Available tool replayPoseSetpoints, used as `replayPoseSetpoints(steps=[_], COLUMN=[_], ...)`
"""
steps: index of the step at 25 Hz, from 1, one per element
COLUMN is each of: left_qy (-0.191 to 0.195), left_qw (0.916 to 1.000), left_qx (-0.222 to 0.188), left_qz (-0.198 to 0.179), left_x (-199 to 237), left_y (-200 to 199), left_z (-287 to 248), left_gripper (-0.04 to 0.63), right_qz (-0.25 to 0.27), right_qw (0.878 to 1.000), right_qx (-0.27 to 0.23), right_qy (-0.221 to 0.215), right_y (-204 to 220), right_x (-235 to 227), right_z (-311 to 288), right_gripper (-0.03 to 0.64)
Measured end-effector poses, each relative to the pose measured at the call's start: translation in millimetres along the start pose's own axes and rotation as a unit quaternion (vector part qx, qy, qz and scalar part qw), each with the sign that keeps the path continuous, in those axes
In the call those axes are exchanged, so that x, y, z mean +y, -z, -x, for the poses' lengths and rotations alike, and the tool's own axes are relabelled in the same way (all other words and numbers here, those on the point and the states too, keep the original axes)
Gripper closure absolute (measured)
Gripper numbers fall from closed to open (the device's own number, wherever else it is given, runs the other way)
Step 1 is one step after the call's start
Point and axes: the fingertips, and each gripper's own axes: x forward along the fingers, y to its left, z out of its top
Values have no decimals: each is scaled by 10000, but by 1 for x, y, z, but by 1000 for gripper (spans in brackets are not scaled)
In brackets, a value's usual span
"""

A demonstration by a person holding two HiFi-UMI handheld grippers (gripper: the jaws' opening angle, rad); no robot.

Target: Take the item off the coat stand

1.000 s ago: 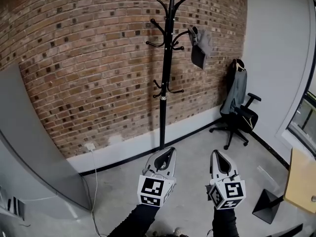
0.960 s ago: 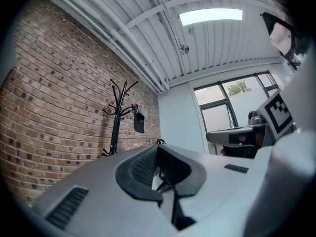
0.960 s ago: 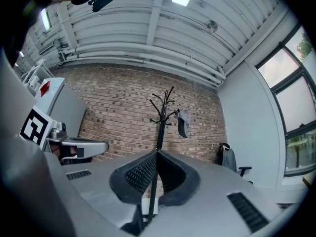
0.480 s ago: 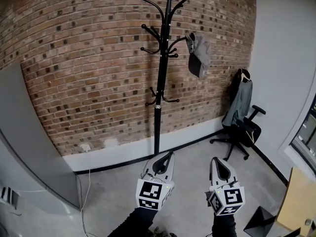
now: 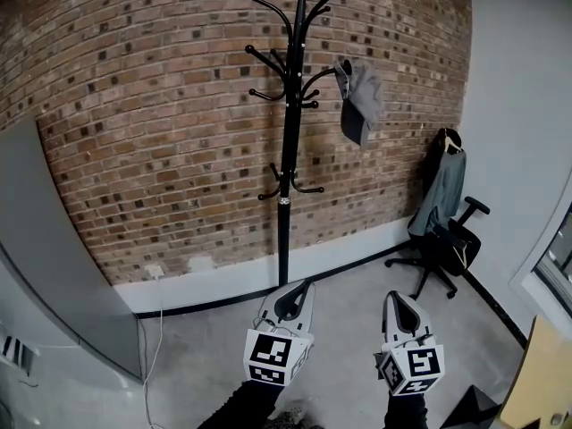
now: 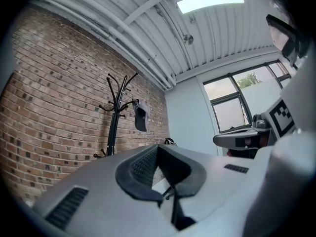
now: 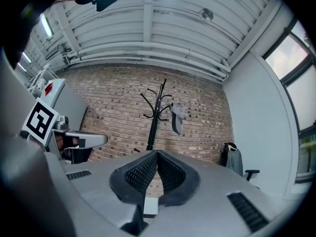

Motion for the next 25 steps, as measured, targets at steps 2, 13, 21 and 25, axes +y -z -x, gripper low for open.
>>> replayPoseSetpoints(steps=[2,13,21,25], left_qy=[-16,0,-40,-70], left_qw=[10000,9999,9997,9995], left_qx=[-4,-94,-165,-237], left_qz=[4,-139,-151,-180], left_x=[3,28,55,68], left_y=[3,6,-4,-7], left_z=[-12,-105,-172,-196], left_gripper=[589,588,588,589], right_qz=[-9,-92,-28,23], right_qw=[10000,9997,9996,9990], right_qx=[-18,-217,-281,-413], right_qy=[0,29,-35,-178], right_y=[2,6,1,-6], right_x=[-6,-57,-89,-93], right_z=[-10,-93,-162,-193], right_gripper=[607,607,607,607])
